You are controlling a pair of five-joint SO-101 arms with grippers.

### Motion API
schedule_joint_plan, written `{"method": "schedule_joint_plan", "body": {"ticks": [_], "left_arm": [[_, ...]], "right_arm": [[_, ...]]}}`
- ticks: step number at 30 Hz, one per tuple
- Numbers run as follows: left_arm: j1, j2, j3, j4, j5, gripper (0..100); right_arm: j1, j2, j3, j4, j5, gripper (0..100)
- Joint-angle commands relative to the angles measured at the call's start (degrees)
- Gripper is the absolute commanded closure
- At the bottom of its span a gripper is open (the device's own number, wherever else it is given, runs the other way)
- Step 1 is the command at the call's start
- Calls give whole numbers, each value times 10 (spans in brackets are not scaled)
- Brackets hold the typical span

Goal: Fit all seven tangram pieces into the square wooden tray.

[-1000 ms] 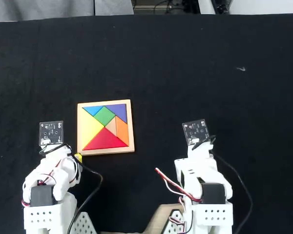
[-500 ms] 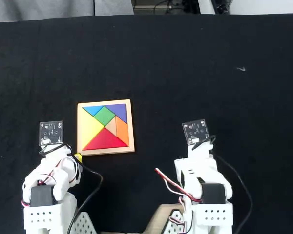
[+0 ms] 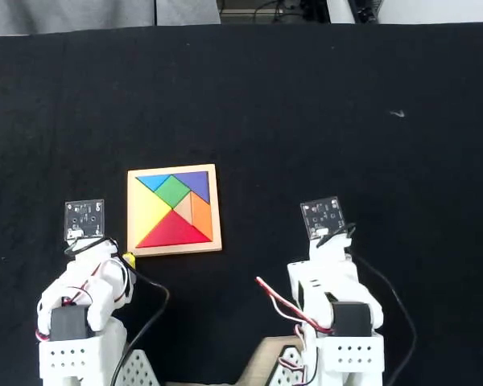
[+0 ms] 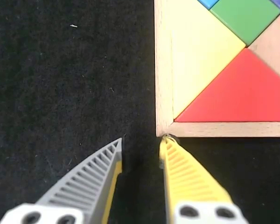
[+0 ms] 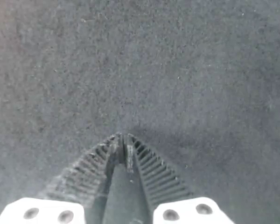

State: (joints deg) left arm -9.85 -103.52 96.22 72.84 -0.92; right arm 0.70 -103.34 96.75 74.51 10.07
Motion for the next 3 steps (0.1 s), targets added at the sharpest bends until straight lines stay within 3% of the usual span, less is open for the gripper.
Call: {"method": "schedule_joint_plan", "body": {"ticks": [1, 3], "left_arm": [[-2, -4, 12, 0, 4, 863], [-2, -4, 12, 0, 4, 863]], "right_arm": [[-6, -51, -2, 3, -4, 987], [-6, -51, -2, 3, -4, 987]]}}
